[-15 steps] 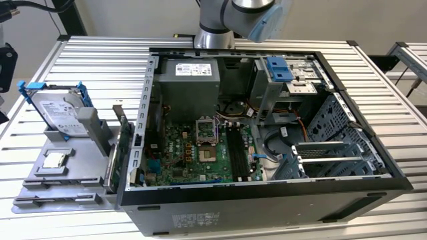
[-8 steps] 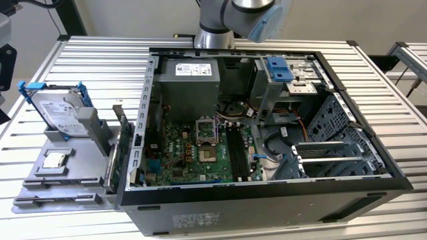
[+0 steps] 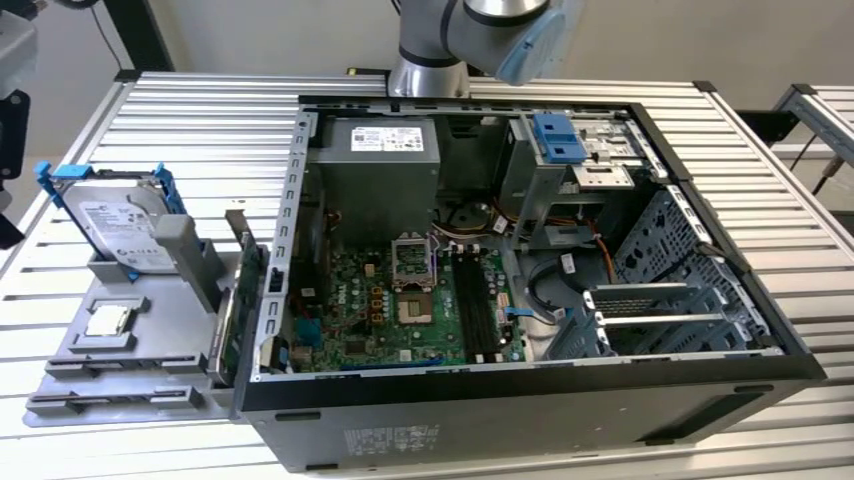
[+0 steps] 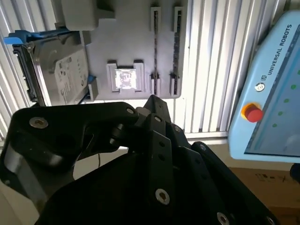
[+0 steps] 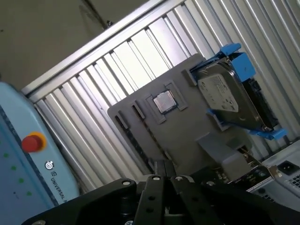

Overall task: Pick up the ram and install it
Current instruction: 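Pick up the ram and move it above insertion slot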

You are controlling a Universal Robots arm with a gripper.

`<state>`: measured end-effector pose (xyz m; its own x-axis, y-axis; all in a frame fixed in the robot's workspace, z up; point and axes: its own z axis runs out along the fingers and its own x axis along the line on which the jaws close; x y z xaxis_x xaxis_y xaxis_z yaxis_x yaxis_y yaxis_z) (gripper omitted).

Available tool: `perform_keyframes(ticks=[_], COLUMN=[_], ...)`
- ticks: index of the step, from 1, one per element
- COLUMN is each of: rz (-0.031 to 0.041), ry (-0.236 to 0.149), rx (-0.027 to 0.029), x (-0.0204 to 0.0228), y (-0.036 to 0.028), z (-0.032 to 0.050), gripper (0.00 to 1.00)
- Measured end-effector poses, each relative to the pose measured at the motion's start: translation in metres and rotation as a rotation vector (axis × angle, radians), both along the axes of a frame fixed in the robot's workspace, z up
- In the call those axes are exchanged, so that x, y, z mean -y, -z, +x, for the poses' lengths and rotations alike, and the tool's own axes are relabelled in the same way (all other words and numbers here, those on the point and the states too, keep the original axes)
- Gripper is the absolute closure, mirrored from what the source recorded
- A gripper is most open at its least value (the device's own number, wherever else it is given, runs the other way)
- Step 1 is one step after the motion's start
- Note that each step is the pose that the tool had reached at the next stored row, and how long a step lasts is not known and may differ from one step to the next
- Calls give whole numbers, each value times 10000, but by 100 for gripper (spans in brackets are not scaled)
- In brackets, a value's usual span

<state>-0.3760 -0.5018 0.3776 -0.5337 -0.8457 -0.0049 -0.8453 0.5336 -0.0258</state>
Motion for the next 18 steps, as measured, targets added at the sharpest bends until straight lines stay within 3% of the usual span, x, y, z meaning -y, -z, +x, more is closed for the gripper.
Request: perform_keyframes(ticks=[18], rz=[0], ry=[-3270], rx=[0], x=[0], y=[50], z=[0], gripper=[100])
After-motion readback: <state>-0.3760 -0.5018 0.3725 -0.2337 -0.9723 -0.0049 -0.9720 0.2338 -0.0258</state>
